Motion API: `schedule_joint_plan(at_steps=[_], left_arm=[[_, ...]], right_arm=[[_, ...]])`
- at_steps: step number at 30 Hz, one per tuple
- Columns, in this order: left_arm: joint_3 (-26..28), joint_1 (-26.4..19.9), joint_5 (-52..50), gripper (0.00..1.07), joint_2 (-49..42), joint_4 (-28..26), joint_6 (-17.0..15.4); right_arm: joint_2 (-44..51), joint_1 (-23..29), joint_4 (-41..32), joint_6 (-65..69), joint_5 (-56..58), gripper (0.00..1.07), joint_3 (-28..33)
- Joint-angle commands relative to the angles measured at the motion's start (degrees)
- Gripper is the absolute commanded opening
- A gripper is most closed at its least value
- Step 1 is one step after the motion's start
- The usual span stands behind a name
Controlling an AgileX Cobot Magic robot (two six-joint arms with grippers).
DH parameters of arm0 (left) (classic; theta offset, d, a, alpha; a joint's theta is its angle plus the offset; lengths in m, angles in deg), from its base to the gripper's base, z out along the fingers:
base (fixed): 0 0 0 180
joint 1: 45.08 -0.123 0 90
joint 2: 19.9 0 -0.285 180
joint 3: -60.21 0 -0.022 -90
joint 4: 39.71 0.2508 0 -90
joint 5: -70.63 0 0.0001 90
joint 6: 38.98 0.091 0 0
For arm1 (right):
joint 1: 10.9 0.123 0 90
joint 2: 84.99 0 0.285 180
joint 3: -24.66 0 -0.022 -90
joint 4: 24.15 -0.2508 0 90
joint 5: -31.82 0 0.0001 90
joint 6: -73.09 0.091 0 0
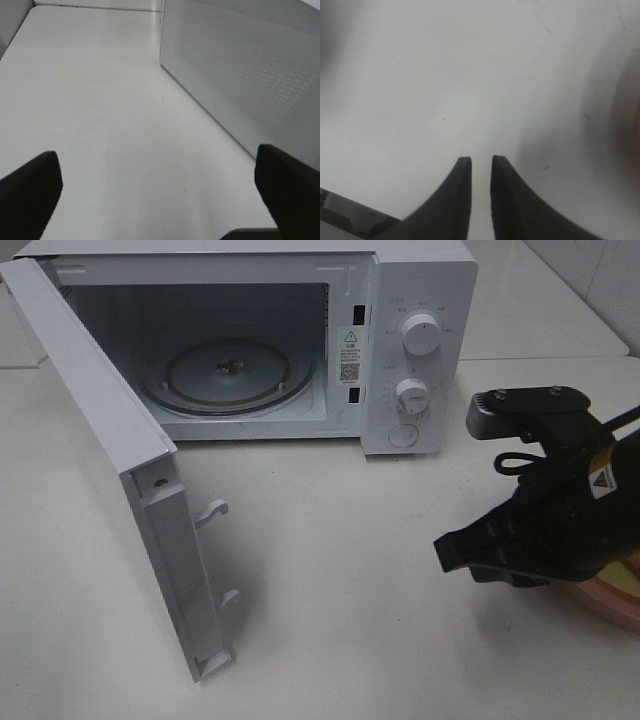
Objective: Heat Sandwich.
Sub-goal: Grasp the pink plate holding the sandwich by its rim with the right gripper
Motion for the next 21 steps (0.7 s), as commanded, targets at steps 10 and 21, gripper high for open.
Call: schedule_joint_plan(at_steps=[10, 21], left_arm=[[-0.11, -0.23, -0.74, 0.98, -0.92, -0.11, 0.0], [-0.11, -0.23, -0.74, 0.98, -0.92, -0.11, 0.0]], right_arm=[[1.15, -5.39, 4.58, -11.34, 13.58, 0.8, -4.35], [1.09, -10.26, 4.58, -13.12, 13.58, 0.96, -4.35]])
